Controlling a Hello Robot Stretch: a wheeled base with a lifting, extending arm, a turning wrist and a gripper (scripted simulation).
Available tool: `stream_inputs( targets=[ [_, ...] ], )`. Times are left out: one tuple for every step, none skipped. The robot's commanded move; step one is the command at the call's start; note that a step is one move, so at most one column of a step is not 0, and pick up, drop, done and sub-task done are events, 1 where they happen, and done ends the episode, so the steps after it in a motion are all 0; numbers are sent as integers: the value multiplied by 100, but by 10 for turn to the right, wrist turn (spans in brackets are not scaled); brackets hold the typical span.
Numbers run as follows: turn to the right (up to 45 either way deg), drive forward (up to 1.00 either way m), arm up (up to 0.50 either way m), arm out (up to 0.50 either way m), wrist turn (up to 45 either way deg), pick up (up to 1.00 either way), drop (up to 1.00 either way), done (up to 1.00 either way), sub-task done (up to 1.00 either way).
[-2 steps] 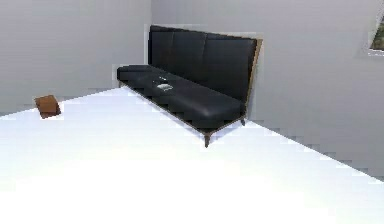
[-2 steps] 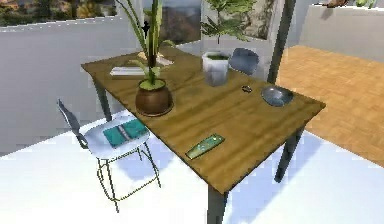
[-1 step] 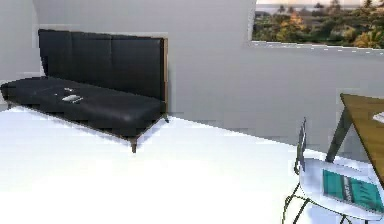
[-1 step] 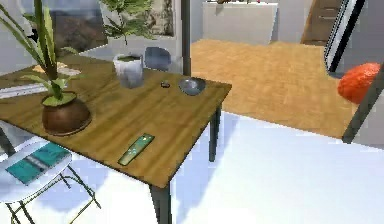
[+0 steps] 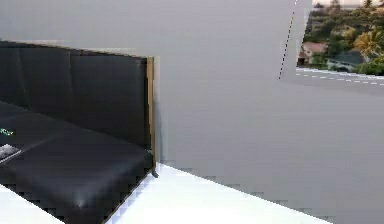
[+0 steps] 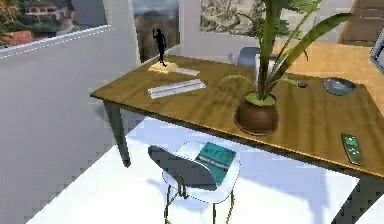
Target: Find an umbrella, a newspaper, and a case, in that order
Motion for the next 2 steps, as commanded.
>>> stream_inputs(
  targets=[
    [420,0,0,0,0,0,0,0,0],
    [0,25,0,0,0,0,0,0,0]
  ],
)
